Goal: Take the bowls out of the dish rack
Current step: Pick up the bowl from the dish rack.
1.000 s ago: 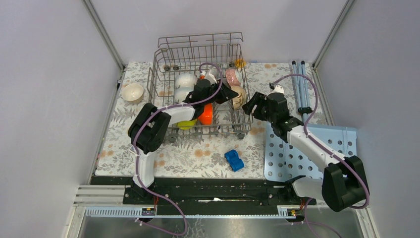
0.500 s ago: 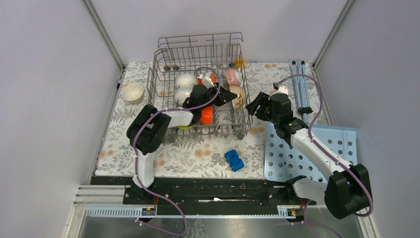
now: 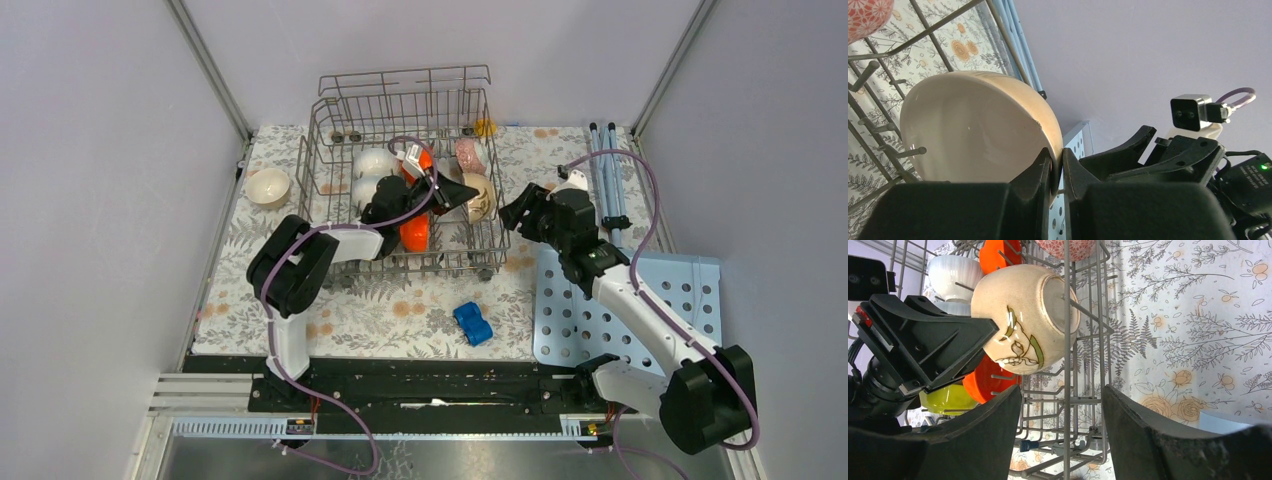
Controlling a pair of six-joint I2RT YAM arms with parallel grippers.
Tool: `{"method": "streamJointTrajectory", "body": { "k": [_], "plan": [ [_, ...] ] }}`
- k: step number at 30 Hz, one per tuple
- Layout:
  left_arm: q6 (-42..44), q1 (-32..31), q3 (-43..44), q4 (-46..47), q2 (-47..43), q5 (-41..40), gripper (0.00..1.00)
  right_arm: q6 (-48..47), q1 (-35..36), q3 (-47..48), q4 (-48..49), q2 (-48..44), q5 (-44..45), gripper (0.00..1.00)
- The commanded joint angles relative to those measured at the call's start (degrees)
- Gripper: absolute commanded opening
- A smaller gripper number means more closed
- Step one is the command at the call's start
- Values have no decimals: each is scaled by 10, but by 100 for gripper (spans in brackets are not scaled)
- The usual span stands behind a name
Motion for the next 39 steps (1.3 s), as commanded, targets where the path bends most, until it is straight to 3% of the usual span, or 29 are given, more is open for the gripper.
{"method": "streamJointTrajectory", "body": {
  "k": [1,9,25,33,39],
  "plan": [
    [-15,14,-2,110,-51,9,0,-7,-4,12,-11,-22,-4,68],
    [-64,31,-25,178,-56,8,0,-2,-5,15,-32,-50,-4,72],
    [-90,34,-11,189,-103,6,0,37,-5,20,-39,-115,-61,84],
    [-51,34,-14,106,-175,14,0,74,-4,21,-42,-155,-82,89],
    [58,31,-28,-85,-294,30,0,54,-4,53,-82,-211,-117,89]
  ]
}}
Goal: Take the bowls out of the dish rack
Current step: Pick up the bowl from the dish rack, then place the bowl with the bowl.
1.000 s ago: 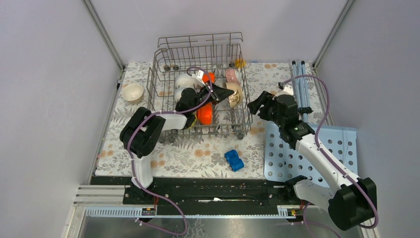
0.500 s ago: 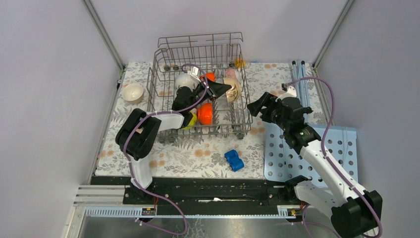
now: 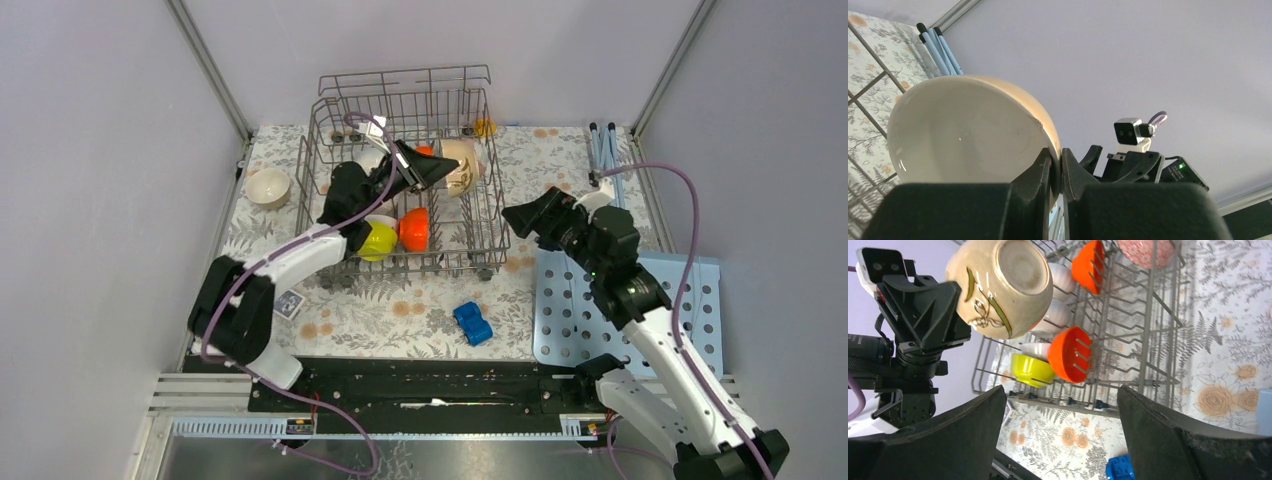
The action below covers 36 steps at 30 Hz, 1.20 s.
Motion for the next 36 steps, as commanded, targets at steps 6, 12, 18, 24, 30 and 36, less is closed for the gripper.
{"method": "streamJointTrajectory", "body": {
  "k": [6,12,18,24,30,36],
  "plan": [
    [306,-27,13,-359,-249,-12,0,-33,-3,85,-82,-70,-60,89],
    [519,-133,46,-605,-353,-146,0,-71,-3,143,-165,-55,-103,88],
    [638,-261,55,-720,-404,-252,0,-117,-3,202,-227,-35,-126,87],
    [736,-397,71,-790,-392,-354,0,-131,16,230,-254,6,-161,85],
    [816,-520,63,-852,-355,-480,0,-185,96,281,-313,72,-91,84],
    [848,-578,27,-868,-364,-495,0,-219,209,347,-358,135,-13,80]
  ]
}}
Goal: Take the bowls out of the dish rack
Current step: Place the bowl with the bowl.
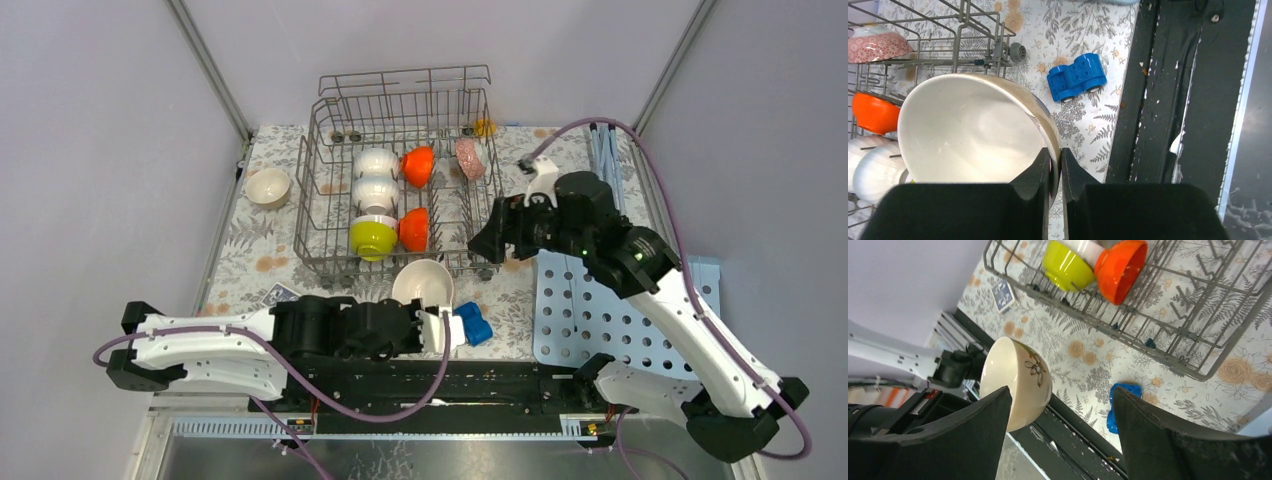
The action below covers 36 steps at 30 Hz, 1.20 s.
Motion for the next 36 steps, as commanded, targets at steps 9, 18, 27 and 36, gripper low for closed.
{"method": "streamJointTrajectory", "body": {
  "k": [9,18,27,36],
  "plan": [
    [102,-73,-9,-41,-9,-36,0,-89,177,141,-136,123,141,72],
    [137,-74,6,-64,-9,61,0,-88,249,142,-153,175,165,63],
    [135,-74,8,-68,0,68,0,-78,272,101,-145,192,172,54],
    [119,-75,10,-67,-4,64,0,-66,288,72,-121,195,166,51]
  ]
}}
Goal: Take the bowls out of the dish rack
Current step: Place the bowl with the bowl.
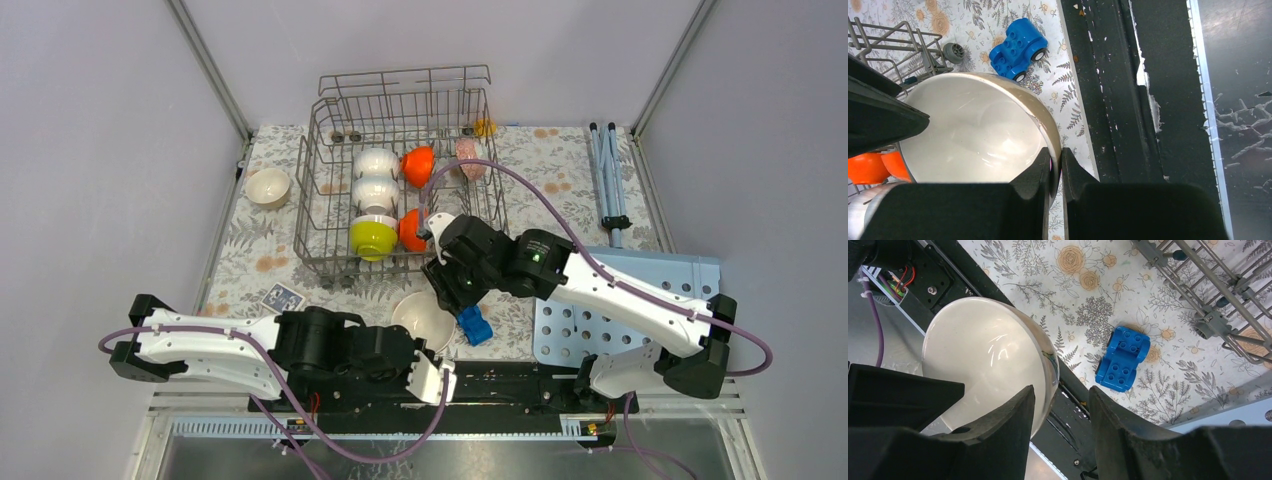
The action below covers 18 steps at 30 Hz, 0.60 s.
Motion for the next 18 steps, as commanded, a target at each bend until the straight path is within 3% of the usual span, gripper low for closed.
{"method": "streamJointTrajectory", "body": {
  "k": [1,18],
  "plan": [
    [-1,-3,26,37,-10,-13,0,9,11,-7,23,2,1,50],
    [-22,-7,17,38,-5,-16,0,36,30,-27,37,16,6,32]
  ]
}}
